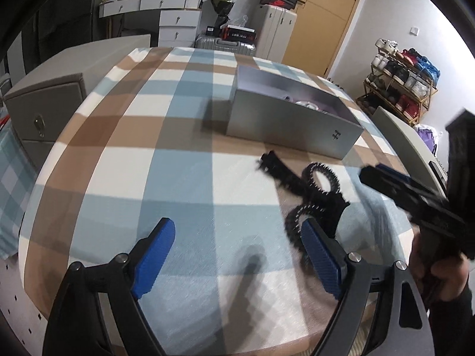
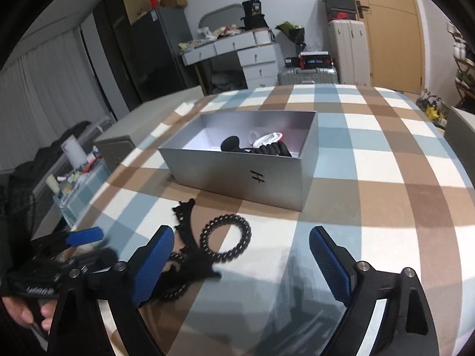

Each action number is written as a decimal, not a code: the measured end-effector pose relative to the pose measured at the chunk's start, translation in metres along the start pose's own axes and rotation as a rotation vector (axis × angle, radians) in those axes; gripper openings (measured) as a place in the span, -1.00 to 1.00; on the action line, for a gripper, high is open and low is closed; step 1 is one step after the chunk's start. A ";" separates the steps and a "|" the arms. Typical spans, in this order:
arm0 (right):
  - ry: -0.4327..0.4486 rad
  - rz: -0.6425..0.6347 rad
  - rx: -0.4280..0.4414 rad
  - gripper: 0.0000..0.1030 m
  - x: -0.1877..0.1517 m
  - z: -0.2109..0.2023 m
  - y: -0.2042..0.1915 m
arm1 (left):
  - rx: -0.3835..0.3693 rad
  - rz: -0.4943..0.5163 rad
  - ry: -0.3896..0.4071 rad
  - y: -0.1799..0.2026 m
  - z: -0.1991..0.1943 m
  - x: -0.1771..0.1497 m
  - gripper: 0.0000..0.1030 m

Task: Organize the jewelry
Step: 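Move both tools back to the black spiral hair ties, then grasp a black spiral hair tie with the right tool while the left tool grasps another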

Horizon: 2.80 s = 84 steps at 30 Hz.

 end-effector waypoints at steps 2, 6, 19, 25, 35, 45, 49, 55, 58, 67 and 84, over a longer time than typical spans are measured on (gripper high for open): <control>-0.042 0.001 -0.009 0.56 0.001 0.012 0.000 | 0.001 -0.007 -0.004 -0.003 0.001 -0.003 0.63; -0.084 -0.019 -0.049 0.27 -0.002 0.029 -0.001 | -0.010 -0.026 -0.011 -0.009 0.003 -0.007 0.63; -0.109 -0.221 -0.217 -0.83 -0.017 0.044 -0.011 | -0.065 -0.041 0.000 -0.012 0.002 -0.010 0.63; -0.068 -0.218 -0.216 -0.84 -0.016 0.034 -0.007 | -0.134 0.010 -0.013 0.007 0.004 -0.002 0.63; 0.032 -0.181 -0.180 -0.84 -0.007 0.001 0.005 | -0.092 0.170 -0.091 0.030 0.023 0.013 0.62; 0.070 -0.132 -0.119 -0.84 -0.008 -0.019 0.008 | -0.053 0.295 -0.185 0.043 0.039 0.008 -0.23; 0.078 -0.105 -0.098 -0.84 -0.008 -0.023 0.011 | -0.043 0.375 -0.210 0.056 0.040 0.007 -0.47; 0.092 -0.073 -0.082 -0.83 -0.009 -0.031 0.018 | -0.046 0.457 -0.236 0.069 0.042 0.009 -0.89; 0.098 -0.068 -0.075 -0.83 -0.009 -0.035 0.018 | -0.040 0.465 -0.246 0.069 0.041 0.010 -0.90; 0.118 -0.065 -0.058 -0.83 -0.006 -0.043 0.016 | 0.057 0.507 -0.212 0.063 0.025 0.017 -0.91; 0.120 -0.052 0.018 -0.83 0.008 -0.047 -0.009 | 0.074 0.363 -0.039 0.035 -0.016 0.055 -0.91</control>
Point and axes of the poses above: each gripper's, at about its wrist camera, not at the fingertips, and z roughly the way its jaws point, y to its right, x to its top, the point moved 9 cm from there along z, roughly the way its jaws point, and after that the axes turned 15 degrees about z, right-handed, at the moved point
